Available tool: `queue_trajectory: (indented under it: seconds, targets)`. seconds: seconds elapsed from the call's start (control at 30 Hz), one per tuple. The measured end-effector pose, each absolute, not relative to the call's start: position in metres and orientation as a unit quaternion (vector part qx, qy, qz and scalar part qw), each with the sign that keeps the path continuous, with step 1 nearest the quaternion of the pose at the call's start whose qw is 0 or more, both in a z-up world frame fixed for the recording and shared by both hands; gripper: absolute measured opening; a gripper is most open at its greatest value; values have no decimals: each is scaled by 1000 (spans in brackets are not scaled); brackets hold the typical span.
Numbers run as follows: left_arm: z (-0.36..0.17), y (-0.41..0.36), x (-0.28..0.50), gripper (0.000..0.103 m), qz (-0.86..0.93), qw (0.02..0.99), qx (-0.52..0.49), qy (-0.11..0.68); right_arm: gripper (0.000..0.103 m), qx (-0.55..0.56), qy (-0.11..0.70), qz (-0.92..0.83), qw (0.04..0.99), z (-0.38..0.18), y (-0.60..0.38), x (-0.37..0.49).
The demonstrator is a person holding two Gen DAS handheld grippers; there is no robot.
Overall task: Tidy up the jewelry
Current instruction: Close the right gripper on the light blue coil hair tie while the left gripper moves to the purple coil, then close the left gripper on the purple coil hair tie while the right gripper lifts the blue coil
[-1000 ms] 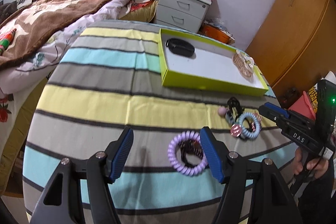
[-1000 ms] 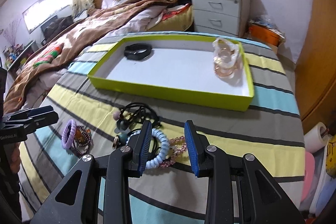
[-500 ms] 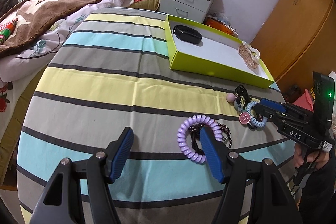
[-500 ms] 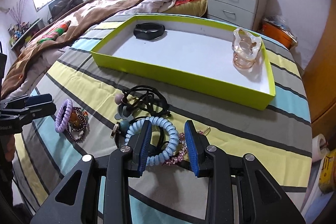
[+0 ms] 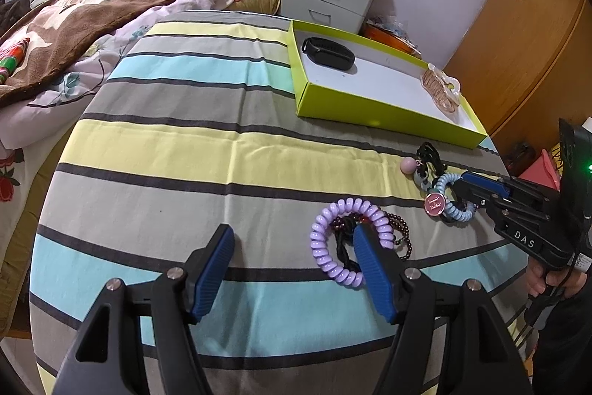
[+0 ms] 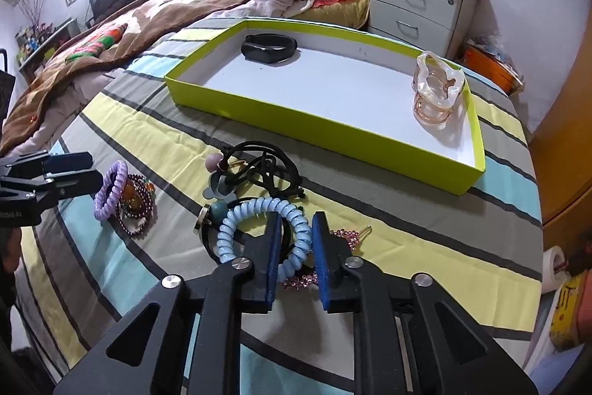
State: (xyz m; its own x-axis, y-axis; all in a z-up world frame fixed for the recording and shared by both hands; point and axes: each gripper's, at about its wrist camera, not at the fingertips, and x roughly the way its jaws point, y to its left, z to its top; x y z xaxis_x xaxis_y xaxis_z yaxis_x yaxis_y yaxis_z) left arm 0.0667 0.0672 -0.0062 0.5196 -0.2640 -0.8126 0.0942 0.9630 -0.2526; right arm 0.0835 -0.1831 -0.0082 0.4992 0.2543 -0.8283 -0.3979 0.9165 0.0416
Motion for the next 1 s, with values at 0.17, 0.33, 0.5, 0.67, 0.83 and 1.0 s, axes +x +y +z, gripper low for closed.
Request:
queue_trajectory:
  seconds: [0.17, 0.33, 0.5, 0.67, 0.83, 1.0]
  targets:
    - [-6, 67, 67, 69, -101, 867, -84, 482, 10, -71, 457, 190, 866, -5, -188, 81]
    - [-7, 66, 66, 69, -103, 866, -76, 483, 10, -24, 438, 191, 878, 7, -203, 78]
    - [-8, 59, 63, 69, -98, 868, -55, 484, 10, 8, 415, 194, 889, 21, -213, 70]
    - [-8, 51, 61, 65, -89, 870, -29, 484, 10, 22, 399, 193, 896, 32, -218, 64]
    - [-6, 40, 58, 47, -92, 871, -4, 482, 10, 28, 389, 193, 900, 36, -219, 59]
    - [-6, 26, 60, 47, -93, 872, 26, 480, 10, 34, 385, 190, 902, 37, -221, 55]
